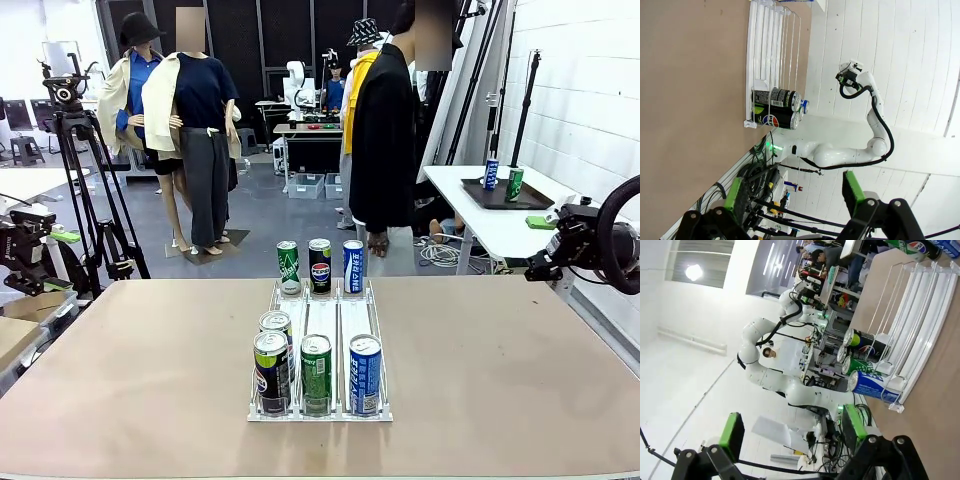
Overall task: Retrieve and hand over the desired beverage to the person.
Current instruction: Place the picked can on the Handle tray extended by the person.
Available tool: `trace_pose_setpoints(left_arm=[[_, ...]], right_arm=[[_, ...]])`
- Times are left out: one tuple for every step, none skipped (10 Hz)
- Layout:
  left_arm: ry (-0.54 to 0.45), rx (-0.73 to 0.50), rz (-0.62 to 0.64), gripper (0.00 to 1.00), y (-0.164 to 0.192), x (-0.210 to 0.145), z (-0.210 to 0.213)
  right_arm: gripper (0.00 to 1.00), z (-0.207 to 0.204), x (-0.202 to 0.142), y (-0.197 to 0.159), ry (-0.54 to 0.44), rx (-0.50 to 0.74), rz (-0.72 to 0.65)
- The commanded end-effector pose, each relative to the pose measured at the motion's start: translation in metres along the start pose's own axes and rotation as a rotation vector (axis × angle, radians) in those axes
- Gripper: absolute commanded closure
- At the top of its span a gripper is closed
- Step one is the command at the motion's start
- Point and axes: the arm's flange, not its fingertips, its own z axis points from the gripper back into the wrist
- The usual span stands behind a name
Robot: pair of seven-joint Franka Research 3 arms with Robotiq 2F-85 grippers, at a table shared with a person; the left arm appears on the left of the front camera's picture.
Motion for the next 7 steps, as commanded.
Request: trace_pose_setpoints(left_arm=[[-0.007, 0.004, -0.002, 0.0, -0.0014, -0.0019, -0.0008], [-0.007, 0.004, -0.002, 0.0, -0.0014, -0.0019, -0.0008], [-0.007, 0.004, -0.002, 0.0, -0.0014, -0.0019, -0.0008], [-0.007, 0.004, -0.002, 0.0, -0.0014, -0.0019, -0.0008], [-0.007, 0.004, -0.002, 0.0, -0.0014, -0.0019, -0.0008], [-0.007, 0.004, -0.002, 0.0, -0.0014, -0.0019, -0.0008], [-0.007, 0.004, -0.002, 0.0, -0.0014, -0.0019, -0.0008]], right_arm=[[0.0, -0.0004, -0.0007, 0.0002, 0.01, -0.006, 0.01], [0.0, -0.0004, -0.0007, 0.0002, 0.01, -0.006, 0.01], [0.0, -0.0004, -0.0007, 0.0002, 0.01, -0.006, 0.01], [0.0, -0.0004, -0.0007, 0.0002, 0.01, -0.006, 0.01], [0.0, -0.0004, -0.0007, 0.0002, 0.01, -0.006, 0.01], [0.0, -0.0004, -0.0007, 0.0002, 0.01, -0.006, 0.01], [0.0, -0.0004, -0.0007, 0.0002, 0.01, -0.006, 0.01]])
